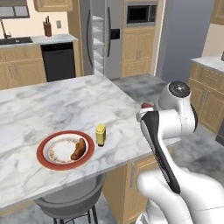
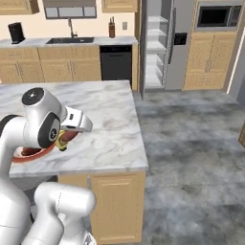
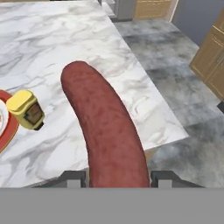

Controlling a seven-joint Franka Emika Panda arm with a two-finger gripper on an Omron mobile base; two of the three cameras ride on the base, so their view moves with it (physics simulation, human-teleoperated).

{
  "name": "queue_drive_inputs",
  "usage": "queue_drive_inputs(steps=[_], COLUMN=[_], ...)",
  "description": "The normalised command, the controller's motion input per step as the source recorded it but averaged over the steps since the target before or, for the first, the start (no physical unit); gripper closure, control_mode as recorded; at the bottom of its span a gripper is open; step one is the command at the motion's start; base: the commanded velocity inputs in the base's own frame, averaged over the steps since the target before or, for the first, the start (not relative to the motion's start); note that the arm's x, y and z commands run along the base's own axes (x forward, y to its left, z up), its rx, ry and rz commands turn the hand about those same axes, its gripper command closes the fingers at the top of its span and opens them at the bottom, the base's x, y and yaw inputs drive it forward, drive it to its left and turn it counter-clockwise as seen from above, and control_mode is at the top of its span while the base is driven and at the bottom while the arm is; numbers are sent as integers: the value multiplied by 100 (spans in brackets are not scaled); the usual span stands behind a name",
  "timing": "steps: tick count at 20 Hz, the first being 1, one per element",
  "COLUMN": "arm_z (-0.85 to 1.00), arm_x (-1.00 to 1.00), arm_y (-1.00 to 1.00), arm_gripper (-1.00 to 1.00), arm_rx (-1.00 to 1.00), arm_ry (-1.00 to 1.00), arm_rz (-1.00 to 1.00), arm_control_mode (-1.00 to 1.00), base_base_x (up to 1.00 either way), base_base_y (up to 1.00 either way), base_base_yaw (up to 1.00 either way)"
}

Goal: Move the hot dog bun to the plate on the dining table and place the condiment next to that plate. Then navigate to the fridge and take the sausage and place it on the plate as well.

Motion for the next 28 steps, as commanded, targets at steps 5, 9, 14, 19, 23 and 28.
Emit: queue_drive_inputs(steps=[5, 9, 14, 19, 23, 28], arm_z=[0, 0, 0, 0, 0, -8], arm_x=[0, 0, 0, 0, 0, 39], arm_y=[0, 0, 0, 0, 0, 39], arm_gripper=[100, 100, 100, 100, 100, 100], arm_rx=[0, 0, 0, 0, 0, 0], arm_ry=[0, 0, 0, 0, 0, 5], arm_rz=[0, 0, 0, 0, 0, 8], arm_control_mode=[100, 100, 100, 100, 100, -100], base_base_x=[-100, -90, 31, 90, 91, 25], base_base_y=[32, 34, 48, 57, 59, 29], base_base_yaw=[11, 10, 28, 32, 26, 7])
